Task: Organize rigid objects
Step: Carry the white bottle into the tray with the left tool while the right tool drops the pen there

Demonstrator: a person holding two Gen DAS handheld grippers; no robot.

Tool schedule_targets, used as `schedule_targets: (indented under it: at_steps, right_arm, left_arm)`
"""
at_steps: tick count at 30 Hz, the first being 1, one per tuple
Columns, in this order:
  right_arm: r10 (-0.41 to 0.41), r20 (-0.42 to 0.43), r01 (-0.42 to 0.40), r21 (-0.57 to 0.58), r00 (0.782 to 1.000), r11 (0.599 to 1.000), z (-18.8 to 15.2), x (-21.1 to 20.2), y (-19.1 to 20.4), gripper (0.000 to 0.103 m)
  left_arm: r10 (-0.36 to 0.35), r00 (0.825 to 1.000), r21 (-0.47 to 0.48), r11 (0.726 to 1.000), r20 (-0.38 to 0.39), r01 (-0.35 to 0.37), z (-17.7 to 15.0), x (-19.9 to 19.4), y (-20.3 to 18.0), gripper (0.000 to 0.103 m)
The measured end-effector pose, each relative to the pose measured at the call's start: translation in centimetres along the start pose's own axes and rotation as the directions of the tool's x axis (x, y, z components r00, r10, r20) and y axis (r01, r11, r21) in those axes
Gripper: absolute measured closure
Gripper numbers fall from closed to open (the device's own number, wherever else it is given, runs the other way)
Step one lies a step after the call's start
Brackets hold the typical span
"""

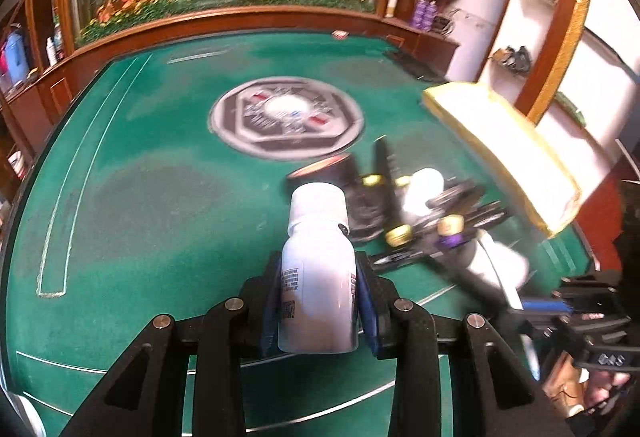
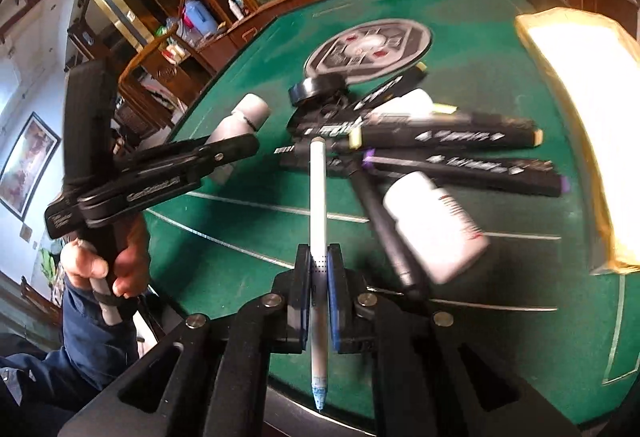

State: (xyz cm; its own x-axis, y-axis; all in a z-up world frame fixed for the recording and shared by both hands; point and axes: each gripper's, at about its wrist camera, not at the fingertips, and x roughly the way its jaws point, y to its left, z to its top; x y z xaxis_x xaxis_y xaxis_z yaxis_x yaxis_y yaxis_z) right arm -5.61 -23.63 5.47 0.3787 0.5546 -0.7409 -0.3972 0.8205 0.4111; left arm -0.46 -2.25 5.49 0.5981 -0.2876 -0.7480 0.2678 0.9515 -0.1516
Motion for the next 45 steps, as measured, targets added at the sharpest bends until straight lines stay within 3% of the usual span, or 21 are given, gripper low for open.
schedule_targets:
  at_steps: [9,17,21,25,31,38,45]
  right_arm:
    - [-0.112,0.155,0.095,0.109,0.982,0.989,2.5,-7.9,-6.3,0.096]
    - [-0.249,0.148,0.218,0.200,0.957,0.955,6.2,-10.6,-13.6,0.096]
    - [-0.286,0.086,0.258,0.245,0.954,0.934,9.7,-9.0,-18.0,0.096]
    - [-0.311,0.029,0.290,0.287,0.950,0.913,12.7,-6.6,-22.0,0.096]
    - [-0.305,-0.022,0.294,0.336,0.952,0.895,15.0,-3.4,-25.3,0.096]
    - [-0.295,-0.059,0.297,0.337,0.954,0.893,16.0,-1.7,-26.5,0.096]
    - [-0.279,-0.036,0.273,0.362,0.960,0.891,15.9,-2.3,-26.2,0.090]
  left_arm:
    - [-0.187,0.982,0.025,0.982,-0.003,0.187,4.7,0.8,-8.3,0.067]
    - [-0.311,0.948,0.006,0.950,-0.073,0.312,10.3,5.9,-17.2,0.067]
    - [-0.302,0.948,-0.025,0.953,-0.105,0.301,12.8,9.9,-20.2,0.067]
    - [-0.246,0.958,-0.058,0.969,-0.145,0.240,14.4,14.5,-21.8,0.067]
    - [-0.193,0.963,-0.073,0.981,-0.190,0.182,14.4,18.0,-22.3,0.067]
    - [-0.166,0.971,-0.036,0.986,-0.174,0.163,14.1,18.6,-22.7,0.067]
    - [-0.223,0.961,-0.063,0.975,-0.162,0.215,13.6,17.6,-22.3,0.060]
